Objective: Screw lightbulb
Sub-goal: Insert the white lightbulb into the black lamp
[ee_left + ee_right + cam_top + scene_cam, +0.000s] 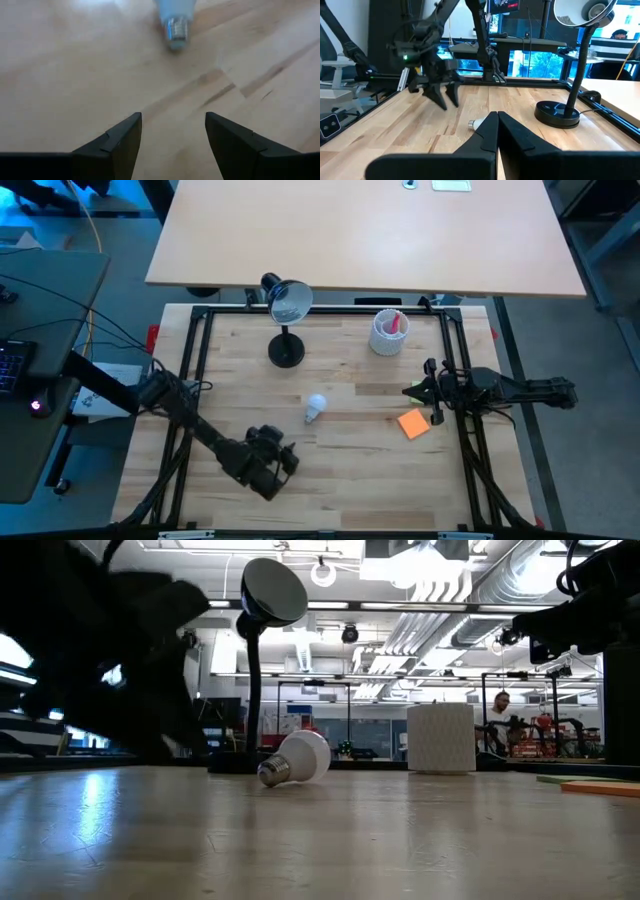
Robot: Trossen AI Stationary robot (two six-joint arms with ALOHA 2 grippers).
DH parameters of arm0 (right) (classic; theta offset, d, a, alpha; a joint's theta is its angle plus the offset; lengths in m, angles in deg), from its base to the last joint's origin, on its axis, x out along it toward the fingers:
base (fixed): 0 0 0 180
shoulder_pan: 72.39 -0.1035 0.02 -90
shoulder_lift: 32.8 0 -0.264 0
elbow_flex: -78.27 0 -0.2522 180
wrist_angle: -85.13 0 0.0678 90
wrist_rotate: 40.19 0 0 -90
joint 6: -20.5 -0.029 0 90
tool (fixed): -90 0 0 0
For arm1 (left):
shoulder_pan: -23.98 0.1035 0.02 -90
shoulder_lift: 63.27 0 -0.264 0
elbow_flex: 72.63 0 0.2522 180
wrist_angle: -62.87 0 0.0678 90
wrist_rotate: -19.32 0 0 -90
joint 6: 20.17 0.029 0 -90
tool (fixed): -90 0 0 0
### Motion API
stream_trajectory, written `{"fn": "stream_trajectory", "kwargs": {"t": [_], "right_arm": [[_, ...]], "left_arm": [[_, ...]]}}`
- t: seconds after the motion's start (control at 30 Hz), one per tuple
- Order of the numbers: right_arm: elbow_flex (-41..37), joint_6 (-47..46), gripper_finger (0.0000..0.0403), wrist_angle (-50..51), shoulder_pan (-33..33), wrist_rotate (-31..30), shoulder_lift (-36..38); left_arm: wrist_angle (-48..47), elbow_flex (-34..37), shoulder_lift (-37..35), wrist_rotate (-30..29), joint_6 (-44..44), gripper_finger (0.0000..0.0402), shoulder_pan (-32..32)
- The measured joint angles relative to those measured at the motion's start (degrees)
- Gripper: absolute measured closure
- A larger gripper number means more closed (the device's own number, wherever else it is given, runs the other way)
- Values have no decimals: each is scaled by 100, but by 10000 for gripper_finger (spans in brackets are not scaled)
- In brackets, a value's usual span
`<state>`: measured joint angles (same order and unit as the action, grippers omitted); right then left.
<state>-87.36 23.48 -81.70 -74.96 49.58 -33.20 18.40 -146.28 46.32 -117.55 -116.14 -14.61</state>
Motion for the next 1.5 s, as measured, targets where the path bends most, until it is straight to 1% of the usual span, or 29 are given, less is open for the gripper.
{"fn": "stream_trajectory", "kwargs": {"t": [0.07, 0.27, 0.37, 0.47, 0.6, 0.83, 0.93, 1.17, 1.3, 1.5], "right_arm": [[1, 0, 402, 1, 0, 2, 0], [0, 0, 402, 1, 0, 1, 0], [0, 0, 402, 1, 1, 0, 0], [-1, 0, 402, -1, 1, 0, 0], [1, 0, 402, 0, 0, 1, 0], [-1, 0, 402, 1, -1, 0, 0], [0, 0, 402, 1, 2, 1, 0], [1, 0, 402, 1, 1, 1, 0], [1, 0, 402, 1, 0, 0, 0], [0, 0, 402, 1, 1, 1, 0]], "left_arm": [[592, 94, 258, -237, 27, 185, -21], [1817, 99, 979, -1116, 1288, 167, 105], [2017, 97, 1163, -1399, 1636, 151, 166], [2046, 99, 1238, -1570, 1684, 135, 272], [2079, 104, 1306, -1662, 1792, 123, 517], [2155, 97, 1431, -1722, 2222, 122, 948], [2198, 108, 1422, -1728, 2426, 122, 1037], [2195, 111, 1422, -1717, 2449, 122, 1106], [2144, 113, 1426, -1742, 2465, 135, 1124], [2101, 119, 1435, -1843, 2403, 167, 1129]]}}
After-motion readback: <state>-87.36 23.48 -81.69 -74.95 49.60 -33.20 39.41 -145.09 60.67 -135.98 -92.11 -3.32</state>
